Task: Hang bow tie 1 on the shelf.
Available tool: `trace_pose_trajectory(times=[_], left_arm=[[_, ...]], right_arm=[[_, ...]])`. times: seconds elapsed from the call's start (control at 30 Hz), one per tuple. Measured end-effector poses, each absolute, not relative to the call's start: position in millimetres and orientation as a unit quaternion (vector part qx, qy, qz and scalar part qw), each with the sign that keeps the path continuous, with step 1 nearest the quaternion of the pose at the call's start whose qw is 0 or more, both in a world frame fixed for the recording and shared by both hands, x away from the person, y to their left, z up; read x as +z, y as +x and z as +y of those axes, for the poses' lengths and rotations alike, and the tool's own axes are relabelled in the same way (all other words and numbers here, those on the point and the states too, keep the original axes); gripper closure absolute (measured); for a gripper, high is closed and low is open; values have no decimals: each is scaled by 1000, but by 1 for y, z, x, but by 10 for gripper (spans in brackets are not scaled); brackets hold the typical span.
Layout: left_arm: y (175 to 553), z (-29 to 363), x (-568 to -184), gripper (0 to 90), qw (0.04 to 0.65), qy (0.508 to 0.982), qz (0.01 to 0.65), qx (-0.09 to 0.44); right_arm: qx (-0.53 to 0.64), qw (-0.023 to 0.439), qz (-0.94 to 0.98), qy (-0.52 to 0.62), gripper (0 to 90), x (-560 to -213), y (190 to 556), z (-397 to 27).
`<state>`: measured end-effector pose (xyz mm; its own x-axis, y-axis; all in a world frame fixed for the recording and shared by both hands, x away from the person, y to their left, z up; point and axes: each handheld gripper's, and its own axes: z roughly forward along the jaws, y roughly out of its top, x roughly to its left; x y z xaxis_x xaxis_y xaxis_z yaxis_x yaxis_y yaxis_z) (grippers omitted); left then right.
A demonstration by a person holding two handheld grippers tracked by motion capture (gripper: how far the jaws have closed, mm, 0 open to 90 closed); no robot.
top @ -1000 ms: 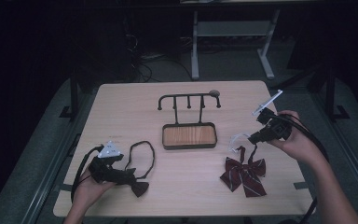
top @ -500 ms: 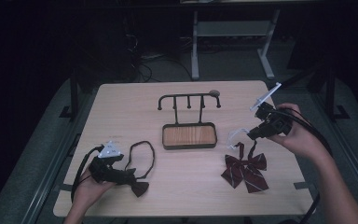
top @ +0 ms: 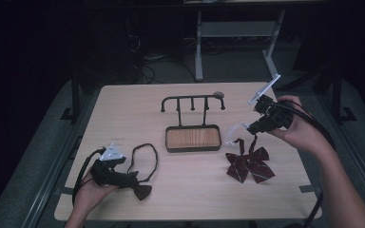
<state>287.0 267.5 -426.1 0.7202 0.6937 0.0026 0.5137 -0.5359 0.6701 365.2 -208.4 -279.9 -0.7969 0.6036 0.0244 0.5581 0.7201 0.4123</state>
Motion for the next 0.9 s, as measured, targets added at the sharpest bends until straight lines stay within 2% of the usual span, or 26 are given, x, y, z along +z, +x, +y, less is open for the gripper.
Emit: trace_pose_trajectory(times=[0.9], left_arm=[[287, 268, -426, 252, 330, 867, 347, 134]], right_arm=[[204, 60, 927, 309, 842, -256, 394, -180]])
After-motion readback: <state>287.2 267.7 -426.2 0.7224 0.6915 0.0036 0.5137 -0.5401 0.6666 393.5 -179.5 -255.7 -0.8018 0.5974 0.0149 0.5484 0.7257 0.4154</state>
